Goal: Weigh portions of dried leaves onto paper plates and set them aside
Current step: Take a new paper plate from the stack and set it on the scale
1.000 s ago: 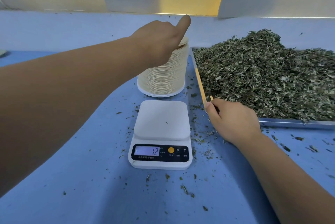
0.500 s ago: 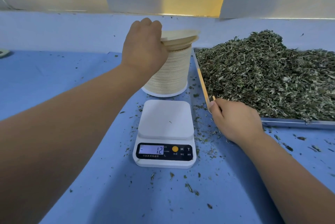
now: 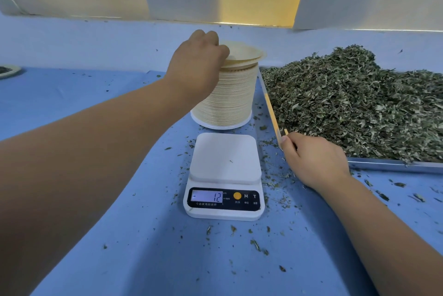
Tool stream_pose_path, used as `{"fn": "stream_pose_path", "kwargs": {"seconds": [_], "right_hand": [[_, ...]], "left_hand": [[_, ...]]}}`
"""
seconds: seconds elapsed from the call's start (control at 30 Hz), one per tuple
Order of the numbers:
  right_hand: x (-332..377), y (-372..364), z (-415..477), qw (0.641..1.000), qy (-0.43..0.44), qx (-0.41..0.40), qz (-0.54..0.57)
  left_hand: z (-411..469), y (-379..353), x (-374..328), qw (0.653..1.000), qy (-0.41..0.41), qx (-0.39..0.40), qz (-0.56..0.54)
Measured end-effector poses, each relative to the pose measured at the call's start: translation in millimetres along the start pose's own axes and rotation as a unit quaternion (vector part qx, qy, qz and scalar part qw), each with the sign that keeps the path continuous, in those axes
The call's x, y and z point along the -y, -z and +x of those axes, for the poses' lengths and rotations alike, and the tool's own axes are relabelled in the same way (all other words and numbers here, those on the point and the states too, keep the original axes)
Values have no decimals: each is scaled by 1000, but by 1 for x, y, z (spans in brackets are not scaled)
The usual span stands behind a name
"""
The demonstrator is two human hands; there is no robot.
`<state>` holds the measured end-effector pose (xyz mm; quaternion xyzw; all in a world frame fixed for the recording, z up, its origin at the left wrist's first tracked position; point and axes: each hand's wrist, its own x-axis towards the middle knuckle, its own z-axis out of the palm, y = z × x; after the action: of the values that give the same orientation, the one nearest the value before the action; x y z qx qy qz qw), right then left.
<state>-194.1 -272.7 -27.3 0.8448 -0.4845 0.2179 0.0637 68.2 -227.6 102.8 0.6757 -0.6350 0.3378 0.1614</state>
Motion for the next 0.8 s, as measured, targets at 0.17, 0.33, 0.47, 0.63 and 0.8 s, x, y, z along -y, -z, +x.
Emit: {"fn": "stream_pose_path", "kwargs": {"seconds": [0.17, 0.33, 0.47, 0.63, 0.8], "right_hand": [[0, -1, 0, 1000, 4, -3, 2], [0, -2, 1, 1000, 7, -3, -3], [1, 0, 0, 1000, 2, -1, 2], [1, 0, 0, 1000, 2, 2, 4], [-1, 1, 1, 1000, -16, -4, 25]], "left_hand": [[2, 7, 14, 999, -1, 20, 30], [2, 15, 20, 999, 2, 14, 52], [4, 21, 16, 995, 73, -67, -31], [-18, 20, -10, 979, 40, -144, -136], [-69, 20, -30, 950, 15, -230, -211]]}}
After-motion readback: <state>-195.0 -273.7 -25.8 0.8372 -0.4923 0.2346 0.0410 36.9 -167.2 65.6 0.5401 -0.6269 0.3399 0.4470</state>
